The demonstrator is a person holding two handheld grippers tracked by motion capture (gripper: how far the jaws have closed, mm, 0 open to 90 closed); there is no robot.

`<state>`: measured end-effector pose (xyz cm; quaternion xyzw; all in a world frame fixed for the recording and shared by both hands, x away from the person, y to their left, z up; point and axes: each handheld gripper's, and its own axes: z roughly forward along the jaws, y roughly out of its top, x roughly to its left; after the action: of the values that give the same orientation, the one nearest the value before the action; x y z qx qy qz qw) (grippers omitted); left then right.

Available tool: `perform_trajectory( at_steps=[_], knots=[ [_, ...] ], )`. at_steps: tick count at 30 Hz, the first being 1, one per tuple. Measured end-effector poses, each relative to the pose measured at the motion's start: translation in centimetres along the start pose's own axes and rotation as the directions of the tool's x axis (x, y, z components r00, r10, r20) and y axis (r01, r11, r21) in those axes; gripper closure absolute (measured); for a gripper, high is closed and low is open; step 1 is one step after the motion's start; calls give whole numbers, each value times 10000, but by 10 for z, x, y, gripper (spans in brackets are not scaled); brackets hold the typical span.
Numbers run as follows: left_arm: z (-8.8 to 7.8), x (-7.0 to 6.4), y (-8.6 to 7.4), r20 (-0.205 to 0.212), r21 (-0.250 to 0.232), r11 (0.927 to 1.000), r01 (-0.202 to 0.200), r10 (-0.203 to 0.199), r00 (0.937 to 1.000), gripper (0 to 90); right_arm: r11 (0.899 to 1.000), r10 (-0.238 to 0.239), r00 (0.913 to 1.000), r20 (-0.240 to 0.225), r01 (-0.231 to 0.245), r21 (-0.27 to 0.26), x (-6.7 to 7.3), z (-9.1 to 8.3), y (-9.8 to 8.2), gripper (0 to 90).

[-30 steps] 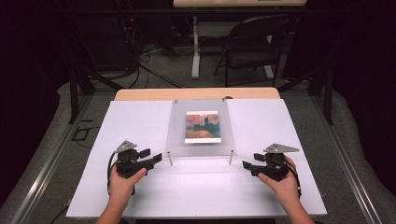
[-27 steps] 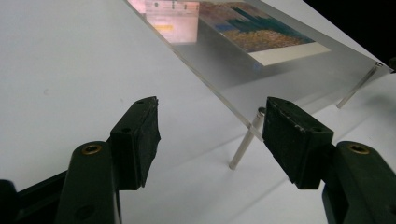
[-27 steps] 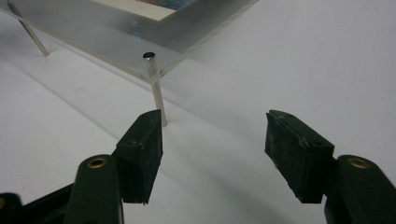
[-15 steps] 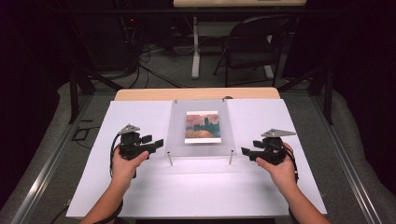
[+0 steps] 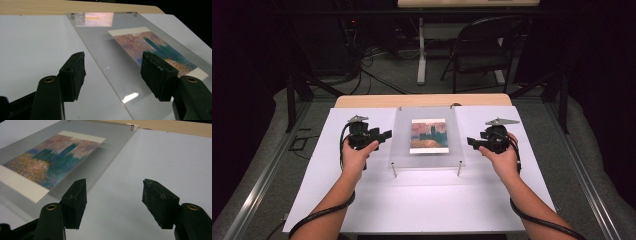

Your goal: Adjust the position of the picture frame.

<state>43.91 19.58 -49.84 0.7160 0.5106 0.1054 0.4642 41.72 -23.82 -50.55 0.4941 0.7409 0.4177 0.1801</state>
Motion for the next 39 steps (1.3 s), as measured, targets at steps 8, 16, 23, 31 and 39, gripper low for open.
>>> perform_trajectory(
  at_steps=[8, 16, 23, 31, 39],
  knots=[
    [15, 6, 24, -165, 84, 9999, 148, -146, 9998, 363, 9987, 490, 9985, 230, -487, -160, -9, 22, 24, 360],
    [38, 11, 30, -159, 224, 9991, 349, -345, 9993, 363, 9977, 664, 9974, 267, -660, -137, -12, 44, 40, 360],
    [56, 14, 18, -130, 521, 9969, 588, -582, 9982, 363, 9942, 1073, 9941, -186, -1074, -33, -8, 61, 38, 362],
    [73, 9, 10, 20, 834, 9942, 675, -679, 9977, 357, 9917, 1253, 9902, -619, -1232, 371, -3, 77, 30, 362],
    [82, 7, 10, 18, 1009, 9923, 724, -729, 9973, 342, 9849, 1646, 9812, -1007, -1579, 708, 0, 88, 29, 362]
  ],
)
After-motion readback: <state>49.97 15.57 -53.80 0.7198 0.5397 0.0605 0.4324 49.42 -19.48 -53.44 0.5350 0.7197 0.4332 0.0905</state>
